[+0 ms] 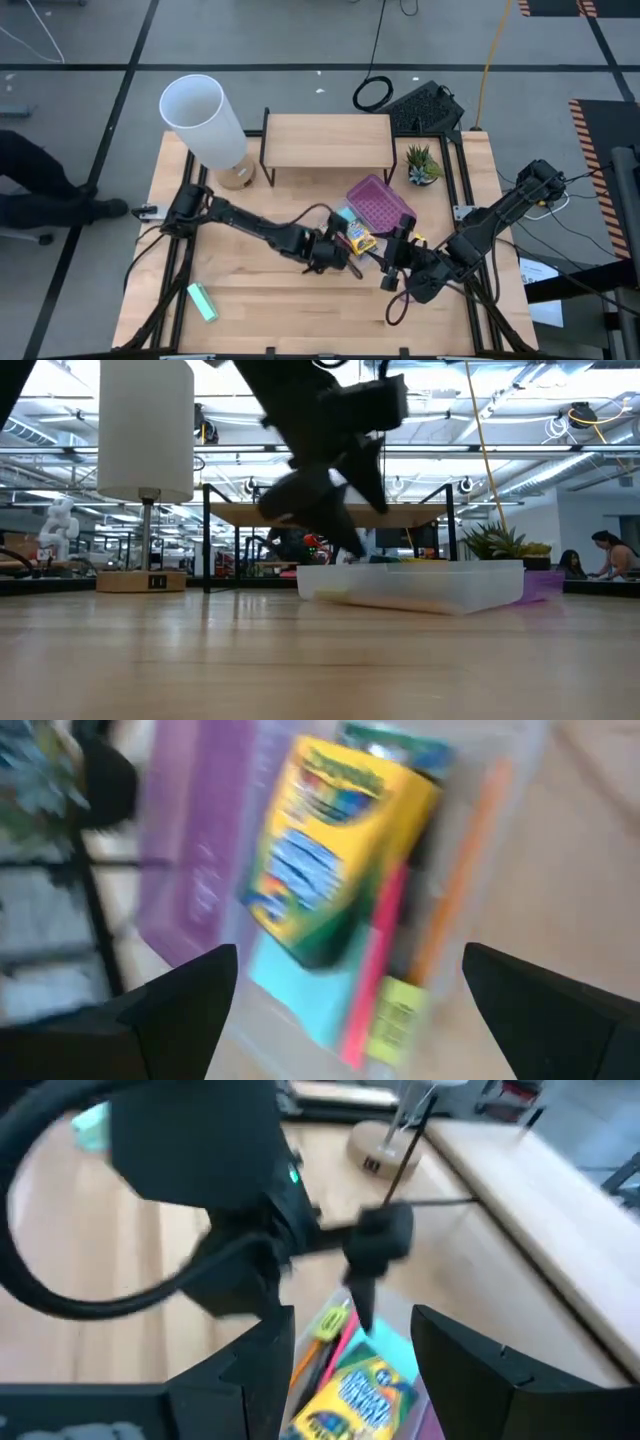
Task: Pack school essentials
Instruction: Put the scissors into the transparent violet supply box
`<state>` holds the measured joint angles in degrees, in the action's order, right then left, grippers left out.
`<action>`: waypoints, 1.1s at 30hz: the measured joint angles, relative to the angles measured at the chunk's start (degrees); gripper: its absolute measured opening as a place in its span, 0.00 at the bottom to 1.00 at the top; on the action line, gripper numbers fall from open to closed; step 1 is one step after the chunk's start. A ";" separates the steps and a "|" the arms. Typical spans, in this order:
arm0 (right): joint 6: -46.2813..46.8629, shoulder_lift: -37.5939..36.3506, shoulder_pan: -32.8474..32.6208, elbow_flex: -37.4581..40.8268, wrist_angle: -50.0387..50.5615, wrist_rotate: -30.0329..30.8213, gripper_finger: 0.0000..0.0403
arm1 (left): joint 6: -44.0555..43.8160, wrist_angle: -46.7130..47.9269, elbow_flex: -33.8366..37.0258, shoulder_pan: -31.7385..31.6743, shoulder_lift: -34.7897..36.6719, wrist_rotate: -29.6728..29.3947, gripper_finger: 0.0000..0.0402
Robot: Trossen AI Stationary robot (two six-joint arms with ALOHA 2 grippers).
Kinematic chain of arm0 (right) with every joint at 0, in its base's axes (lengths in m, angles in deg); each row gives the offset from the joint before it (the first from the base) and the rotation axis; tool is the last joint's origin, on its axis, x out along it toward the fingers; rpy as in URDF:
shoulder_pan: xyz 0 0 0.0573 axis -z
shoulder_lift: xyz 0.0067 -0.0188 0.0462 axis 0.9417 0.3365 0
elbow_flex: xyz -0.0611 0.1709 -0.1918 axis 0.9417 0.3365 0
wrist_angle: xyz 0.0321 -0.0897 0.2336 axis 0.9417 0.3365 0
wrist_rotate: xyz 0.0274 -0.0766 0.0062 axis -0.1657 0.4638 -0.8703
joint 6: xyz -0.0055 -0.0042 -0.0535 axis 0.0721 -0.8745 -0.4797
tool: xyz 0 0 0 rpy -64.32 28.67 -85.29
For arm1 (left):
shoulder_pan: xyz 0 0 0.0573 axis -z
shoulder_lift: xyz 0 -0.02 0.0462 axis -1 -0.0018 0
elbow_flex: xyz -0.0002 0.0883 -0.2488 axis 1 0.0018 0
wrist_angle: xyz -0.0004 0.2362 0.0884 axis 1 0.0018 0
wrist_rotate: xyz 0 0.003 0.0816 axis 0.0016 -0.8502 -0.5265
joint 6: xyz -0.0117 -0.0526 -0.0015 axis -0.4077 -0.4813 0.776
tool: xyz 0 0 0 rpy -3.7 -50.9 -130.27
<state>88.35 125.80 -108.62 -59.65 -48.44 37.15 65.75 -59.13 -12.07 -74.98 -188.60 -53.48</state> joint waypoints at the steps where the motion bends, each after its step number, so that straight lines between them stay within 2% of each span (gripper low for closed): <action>1: 0.52 0.04 0.00 0.00 0.37 -1.49 0.48 | -3.10 1.85 0.00 0.90 0.13 -0.37 0.97; 4: 1.54 0.11 0.02 0.02 0.66 -6.34 0.48 | -15.00 5.52 0.00 3.39 0.25 -0.07 0.97; 7: -0.41 0.11 -0.16 0.02 0.05 -8.61 0.48 | -27.32 10.14 0.00 6.07 0.25 1.70 0.97; 11: -1.58 0.09 -1.23 0.02 0.51 -11.87 0.48 | -40.12 20.49 0.00 10.18 0.25 2.33 0.97; 17: 9.68 1.69 -1.22 0.00 6.18 -23.04 0.48 | -57.76 31.93 0.17 17.50 0.25 0.14 0.97; 24: 22.45 8.11 -1.72 0.11 19.70 -33.39 0.48 | -65.72 28.63 2.35 23.21 0.25 -2.86 0.97; 30: 22.62 12.89 -2.46 0.11 19.00 -42.26 0.48 | -66.17 26.51 3.48 23.50 0.23 -3.82 0.97; 33: 20.90 15.15 -4.32 0.11 19.74 -44.51 0.48 | -66.23 25.74 3.67 22.88 0.23 -3.85 0.97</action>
<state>109.25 140.95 -112.94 -59.54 -28.71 -7.36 -0.48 -33.39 -8.40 -52.10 -188.36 -57.33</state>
